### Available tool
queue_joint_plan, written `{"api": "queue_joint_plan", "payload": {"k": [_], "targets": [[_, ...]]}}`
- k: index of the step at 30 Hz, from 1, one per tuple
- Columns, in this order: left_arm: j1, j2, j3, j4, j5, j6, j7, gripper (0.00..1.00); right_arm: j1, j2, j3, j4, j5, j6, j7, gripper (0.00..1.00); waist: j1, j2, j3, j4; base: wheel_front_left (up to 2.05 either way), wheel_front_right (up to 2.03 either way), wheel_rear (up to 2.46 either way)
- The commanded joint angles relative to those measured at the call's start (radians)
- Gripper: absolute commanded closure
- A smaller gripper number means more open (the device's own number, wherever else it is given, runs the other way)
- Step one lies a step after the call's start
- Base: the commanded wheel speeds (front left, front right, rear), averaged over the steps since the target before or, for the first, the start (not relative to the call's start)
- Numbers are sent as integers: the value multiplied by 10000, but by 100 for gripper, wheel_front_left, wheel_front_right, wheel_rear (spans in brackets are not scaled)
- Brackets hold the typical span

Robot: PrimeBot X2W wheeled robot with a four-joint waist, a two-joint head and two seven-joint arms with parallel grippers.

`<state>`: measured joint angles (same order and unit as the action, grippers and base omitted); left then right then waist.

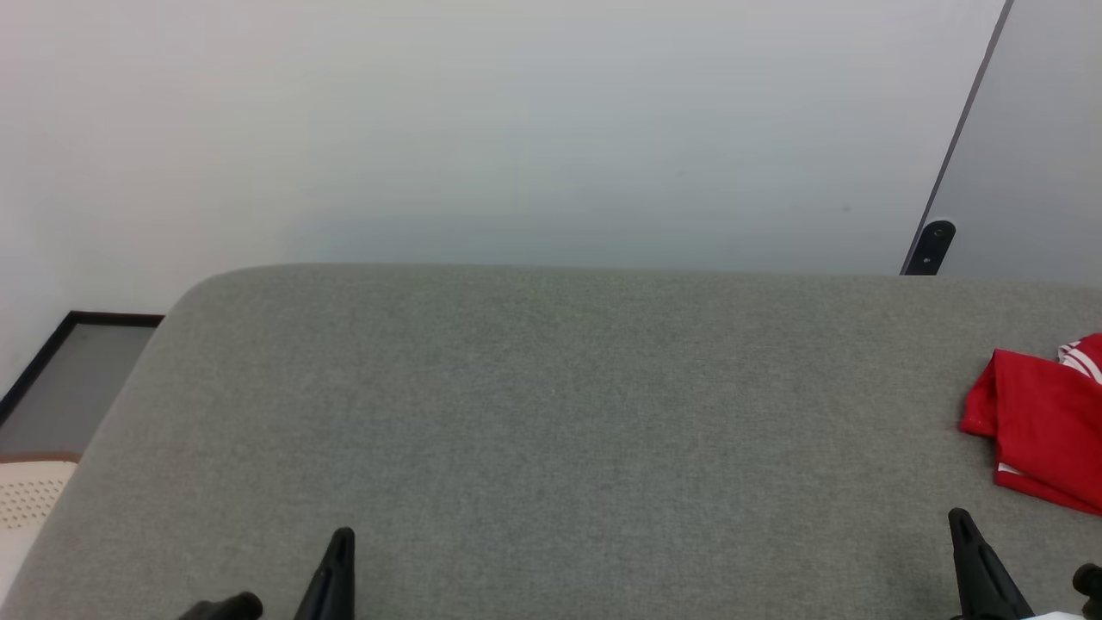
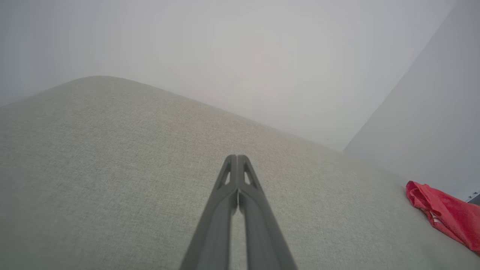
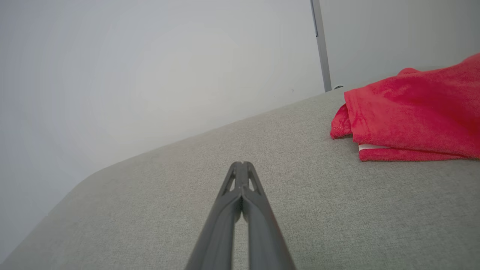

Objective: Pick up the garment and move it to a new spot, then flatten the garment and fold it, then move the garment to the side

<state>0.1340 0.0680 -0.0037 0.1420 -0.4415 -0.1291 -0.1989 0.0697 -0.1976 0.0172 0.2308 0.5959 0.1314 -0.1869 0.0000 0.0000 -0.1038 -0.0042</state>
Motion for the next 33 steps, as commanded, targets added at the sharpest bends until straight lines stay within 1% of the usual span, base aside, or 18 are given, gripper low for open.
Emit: {"api": "queue_joint_plan", "payload": {"k": [1, 19, 33], "targets": [[-346, 28, 75, -89, -519, -3, 112, 100, -336, -2, -119, -126, 472, -2, 103, 100, 0, 0, 20, 1, 0, 0, 0], [-878, 14, 305, 167, -3316, -7, 819, 100, -719, 359, -416, -74, 2863, -4, 820, 100, 0, 0, 193, 8, 0, 0, 0], [-1205, -4, 455, 335, -5012, -10, 1261, 100, -959, 584, -602, -37, 4326, -5, 1254, 100, 0, 0, 318, 13, 0, 0, 0]]}}
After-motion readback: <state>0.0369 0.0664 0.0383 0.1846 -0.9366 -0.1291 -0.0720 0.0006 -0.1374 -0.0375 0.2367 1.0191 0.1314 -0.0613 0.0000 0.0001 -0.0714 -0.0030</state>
